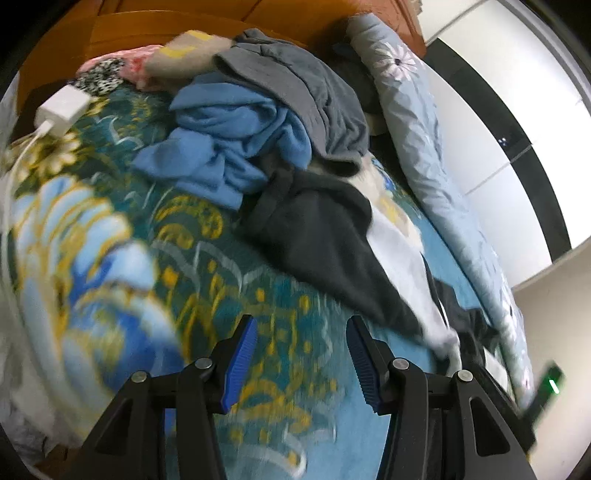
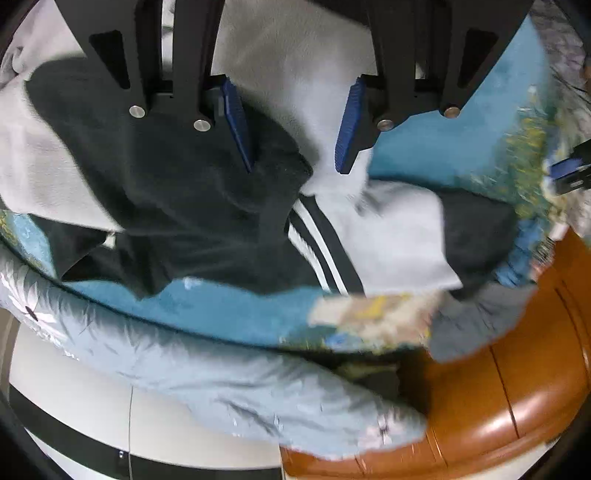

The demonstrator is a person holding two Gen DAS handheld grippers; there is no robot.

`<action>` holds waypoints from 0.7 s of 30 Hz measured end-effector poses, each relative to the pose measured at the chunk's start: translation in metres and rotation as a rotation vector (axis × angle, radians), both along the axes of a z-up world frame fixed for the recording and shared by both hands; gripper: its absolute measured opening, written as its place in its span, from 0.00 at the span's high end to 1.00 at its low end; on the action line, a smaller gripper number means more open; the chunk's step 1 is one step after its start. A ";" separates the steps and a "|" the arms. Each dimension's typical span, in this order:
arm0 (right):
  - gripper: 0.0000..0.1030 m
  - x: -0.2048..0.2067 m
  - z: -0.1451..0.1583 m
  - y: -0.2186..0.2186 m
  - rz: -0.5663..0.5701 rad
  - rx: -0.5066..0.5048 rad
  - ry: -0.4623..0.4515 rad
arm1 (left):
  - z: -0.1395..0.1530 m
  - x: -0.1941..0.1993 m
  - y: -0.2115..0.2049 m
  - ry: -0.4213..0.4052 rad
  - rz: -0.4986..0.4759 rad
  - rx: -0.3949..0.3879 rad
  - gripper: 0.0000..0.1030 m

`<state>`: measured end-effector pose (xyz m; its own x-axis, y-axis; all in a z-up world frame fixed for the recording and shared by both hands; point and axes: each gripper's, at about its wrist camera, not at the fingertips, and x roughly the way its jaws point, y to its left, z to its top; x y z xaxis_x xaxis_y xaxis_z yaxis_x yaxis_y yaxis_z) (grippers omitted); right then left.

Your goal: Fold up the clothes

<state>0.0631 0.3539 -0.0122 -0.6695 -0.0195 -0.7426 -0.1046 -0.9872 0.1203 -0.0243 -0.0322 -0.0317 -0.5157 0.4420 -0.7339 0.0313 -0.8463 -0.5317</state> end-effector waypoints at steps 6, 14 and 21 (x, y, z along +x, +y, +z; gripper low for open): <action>0.52 0.051 0.028 0.035 -0.062 -0.053 0.110 | -0.030 -0.057 -0.005 -0.089 0.104 0.066 0.47; 0.52 0.119 0.036 0.094 -0.212 -0.102 0.176 | -0.034 -0.079 -0.001 -0.050 0.200 -0.004 0.74; 0.52 0.166 0.017 0.147 -0.366 -0.187 0.169 | 0.056 -0.058 0.056 0.174 0.093 -0.136 0.77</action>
